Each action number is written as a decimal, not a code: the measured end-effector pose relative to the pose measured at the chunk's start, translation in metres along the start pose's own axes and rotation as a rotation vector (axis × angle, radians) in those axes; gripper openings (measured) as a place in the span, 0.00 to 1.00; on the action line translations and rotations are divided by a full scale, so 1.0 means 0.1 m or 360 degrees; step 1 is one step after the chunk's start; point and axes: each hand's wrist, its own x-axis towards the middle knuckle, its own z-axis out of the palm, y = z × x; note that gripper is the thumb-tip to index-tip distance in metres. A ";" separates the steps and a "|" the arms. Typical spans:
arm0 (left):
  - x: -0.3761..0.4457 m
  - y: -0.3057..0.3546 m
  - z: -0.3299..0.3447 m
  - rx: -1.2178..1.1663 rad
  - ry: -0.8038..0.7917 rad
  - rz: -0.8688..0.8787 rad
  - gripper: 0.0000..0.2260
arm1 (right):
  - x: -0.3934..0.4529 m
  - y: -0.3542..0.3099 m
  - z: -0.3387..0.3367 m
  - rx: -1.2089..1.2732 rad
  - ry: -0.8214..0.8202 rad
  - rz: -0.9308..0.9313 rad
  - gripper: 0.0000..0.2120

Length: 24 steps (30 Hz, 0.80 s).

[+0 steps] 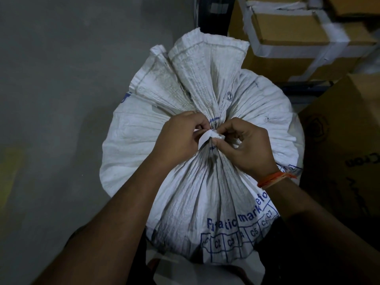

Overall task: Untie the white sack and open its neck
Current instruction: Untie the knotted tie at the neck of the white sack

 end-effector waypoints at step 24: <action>-0.02 -0.07 -0.01 -0.0430 -0.0100 -0.0333 0.05 | -0.01 0.01 0.02 -0.0104 0.0040 -0.0050 0.06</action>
